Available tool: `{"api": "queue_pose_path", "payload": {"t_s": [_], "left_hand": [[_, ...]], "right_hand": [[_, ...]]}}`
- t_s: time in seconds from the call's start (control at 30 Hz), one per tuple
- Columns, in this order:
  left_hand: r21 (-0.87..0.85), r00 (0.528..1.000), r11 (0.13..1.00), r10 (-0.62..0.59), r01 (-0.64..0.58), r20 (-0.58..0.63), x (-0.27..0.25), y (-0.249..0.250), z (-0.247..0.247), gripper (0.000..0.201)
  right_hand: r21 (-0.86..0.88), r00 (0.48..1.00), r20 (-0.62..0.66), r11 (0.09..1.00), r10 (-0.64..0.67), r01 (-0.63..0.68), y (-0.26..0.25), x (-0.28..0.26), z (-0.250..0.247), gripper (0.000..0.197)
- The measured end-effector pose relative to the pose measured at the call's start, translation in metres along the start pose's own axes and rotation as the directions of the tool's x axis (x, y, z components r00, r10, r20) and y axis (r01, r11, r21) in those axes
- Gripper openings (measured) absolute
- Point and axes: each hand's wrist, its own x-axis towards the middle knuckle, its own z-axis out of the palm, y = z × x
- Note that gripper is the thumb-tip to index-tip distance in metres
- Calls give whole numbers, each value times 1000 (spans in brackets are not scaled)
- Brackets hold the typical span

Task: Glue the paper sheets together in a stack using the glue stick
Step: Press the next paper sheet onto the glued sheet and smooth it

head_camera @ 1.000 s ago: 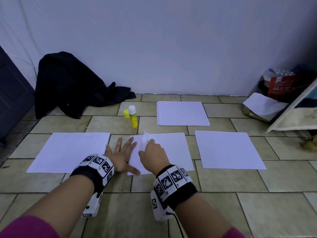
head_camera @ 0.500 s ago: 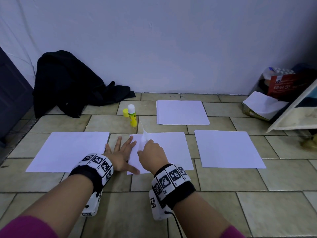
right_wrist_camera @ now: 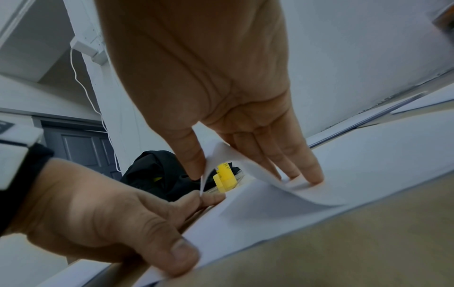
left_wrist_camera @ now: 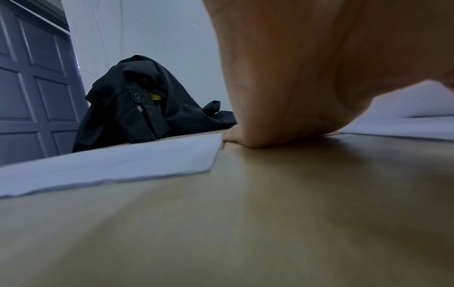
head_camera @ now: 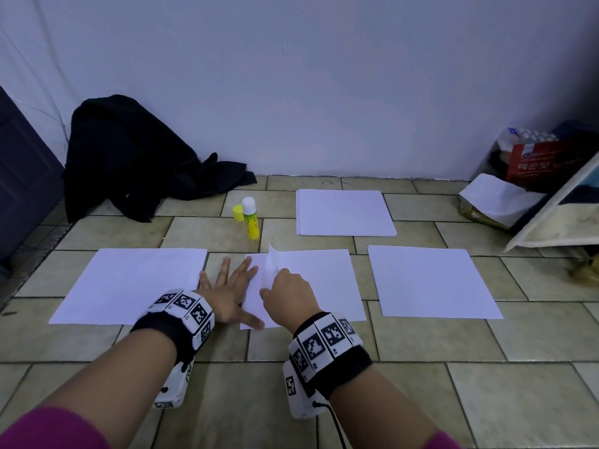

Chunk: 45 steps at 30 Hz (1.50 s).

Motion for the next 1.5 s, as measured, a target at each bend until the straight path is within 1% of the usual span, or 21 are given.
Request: {"api": "queue_pose_path", "payload": {"t_s": [0.07,0.1,0.13,0.17,0.27,0.33,0.4,0.5,0.67,0.77,0.83,0.9,1.03,1.1,1.17,1.2,1.27,1.3,1.37,1.43,1.5], "left_hand": [[-1,1000,1000,-4,4,5,-1,0,0,141],[1,1000,1000,-12,12,5,-1,1,-1,145],[1,1000,1000,-22,22,0,-1,1,0,146],[-2,999,999,-32,32,-10,-1,2,0,147],[-24,999,999,-43,42,-32,-2,1,0,146],[-59,999,998,-32,30,-27,-3,1,-2,138],[-94,999,995,-32,28,-43,-4,0,-2,138],[-143,998,990,-27,19,-54,-3,-3,-3,138],[-108,999,994,-26,22,-40,-3,-2,-4,137],[-81,999,996,-39,36,-33,-2,-3,-3,138],[-94,999,995,-37,34,-35,-4,-5,-4,143],[-118,1000,993,-8,6,-18,-8,-7,-7,145],[-169,999,986,21,-15,36,-9,-11,-12,131],[-273,999,962,25,-15,33,-10,-9,-15,116],[-380,1000,925,9,-12,-9,-10,-7,-17,105],[-407,1000,913,0,-11,-27,-10,-6,-17,102],[-399,999,917,-7,-9,-37,-7,-6,-15,95],[-382,999,924,-5,-10,-38,-6,-7,-13,88],[-357,999,934,1,-20,-53,-2,-10,-10,78],[-348,998,937,12,-32,-61,-1,-13,-7,80],[-335,998,941,32,-48,-53,-2,-13,-7,87]], "right_hand": [[70,1000,2,997,19,-19,1,1,1,48],[94,1000,8,995,14,-15,1,1,2,56],[96,1000,18,995,2,-4,2,2,2,60],[80,1000,26,997,-14,12,3,2,3,58],[19,999,29,999,-29,28,6,4,6,44],[26,1000,20,1000,-18,18,7,4,9,39],[32,1000,16,999,-16,16,7,4,12,38],[24,1000,19,1000,-7,6,7,6,13,39],[-38,1000,25,999,1,0,6,8,17,43],[-87,999,44,996,-16,20,5,7,16,54],[-100,998,59,995,-25,31,5,6,15,59],[-109,998,62,994,-14,20,5,7,15,57],[-152,999,48,988,-12,19,7,9,14,33],[-159,998,51,987,-25,33,9,9,13,32],[-165,998,60,986,-26,36,8,8,13,32],[-167,998,62,985,-21,31,8,8,12,32],[-172,998,65,985,-10,21,6,8,11,33],[-172,998,66,985,-7,19,5,8,10,35],[-175,997,81,984,-4,18,2,5,8,48],[-232,994,105,972,-3,27,-3,2,9,63],[-301,993,119,953,1,35,-8,3,12,72]]}}
